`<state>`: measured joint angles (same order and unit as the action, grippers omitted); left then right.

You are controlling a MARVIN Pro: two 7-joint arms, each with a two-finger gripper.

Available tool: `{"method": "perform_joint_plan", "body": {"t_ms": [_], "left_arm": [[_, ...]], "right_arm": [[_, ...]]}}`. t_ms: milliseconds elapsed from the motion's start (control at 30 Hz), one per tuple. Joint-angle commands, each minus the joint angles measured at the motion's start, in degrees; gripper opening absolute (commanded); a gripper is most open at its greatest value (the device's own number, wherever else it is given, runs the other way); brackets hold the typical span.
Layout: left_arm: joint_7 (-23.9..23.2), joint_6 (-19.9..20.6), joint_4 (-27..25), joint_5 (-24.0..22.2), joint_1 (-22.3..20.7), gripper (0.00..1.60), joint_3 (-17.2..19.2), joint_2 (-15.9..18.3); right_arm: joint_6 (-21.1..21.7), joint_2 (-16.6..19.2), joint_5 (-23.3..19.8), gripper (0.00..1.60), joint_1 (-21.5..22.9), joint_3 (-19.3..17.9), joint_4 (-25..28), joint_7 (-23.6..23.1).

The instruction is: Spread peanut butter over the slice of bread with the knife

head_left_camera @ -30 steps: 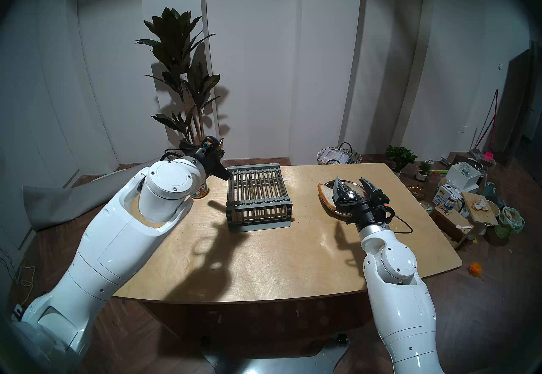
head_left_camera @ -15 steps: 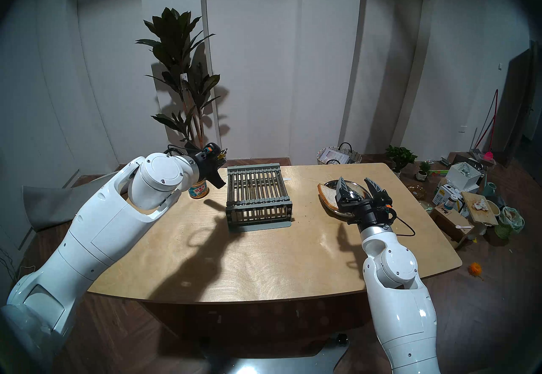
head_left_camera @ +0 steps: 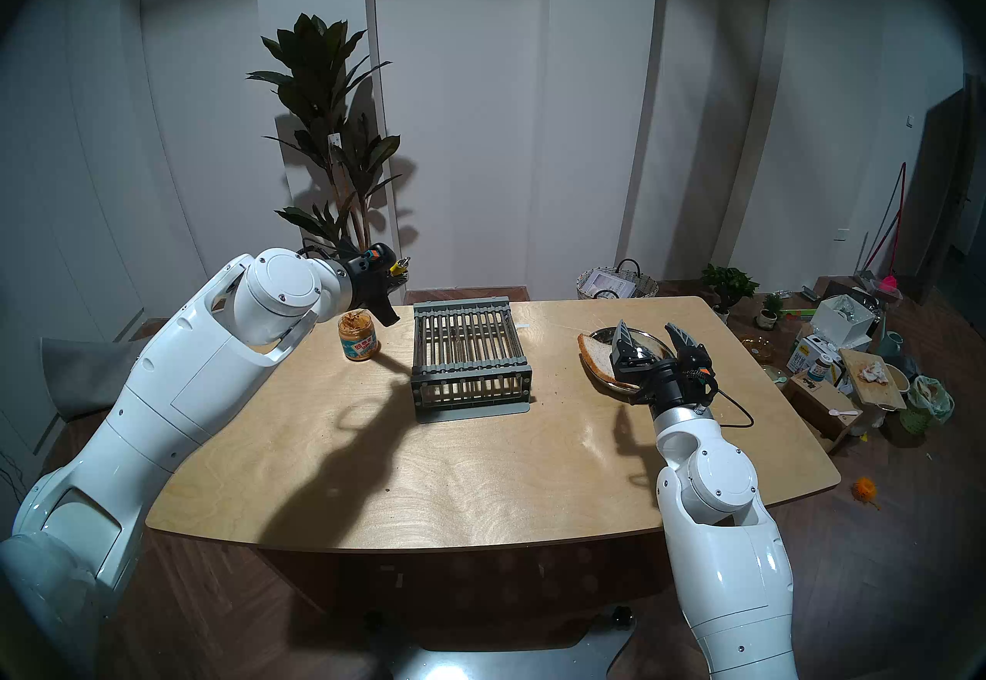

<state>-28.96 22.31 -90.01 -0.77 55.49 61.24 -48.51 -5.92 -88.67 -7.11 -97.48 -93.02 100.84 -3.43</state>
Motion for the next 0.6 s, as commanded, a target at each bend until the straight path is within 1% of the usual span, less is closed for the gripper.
{"method": "perform_joint_plan", "body": {"t_ms": [0,367,567], "left_arm": [[-2.3,-2.5,4.1,0.2,-6.1,0.00,-0.2,-2.5],[-3.9,-4.4,8.2,0.7,-6.6,0.00,0.1,-3.3],[-4.3,-4.5,9.5,0.3,-6.3,0.00,0.5,-3.8]], "right_arm": [[-0.1,-0.5,0.7,1.60,0.5,0.3,2.0,1.0],[-0.3,-0.5,1.6,1.60,0.3,0.9,2.1,2.0],[-0.4,-0.4,1.9,1.60,0.1,1.0,2.2,2.2]]}}
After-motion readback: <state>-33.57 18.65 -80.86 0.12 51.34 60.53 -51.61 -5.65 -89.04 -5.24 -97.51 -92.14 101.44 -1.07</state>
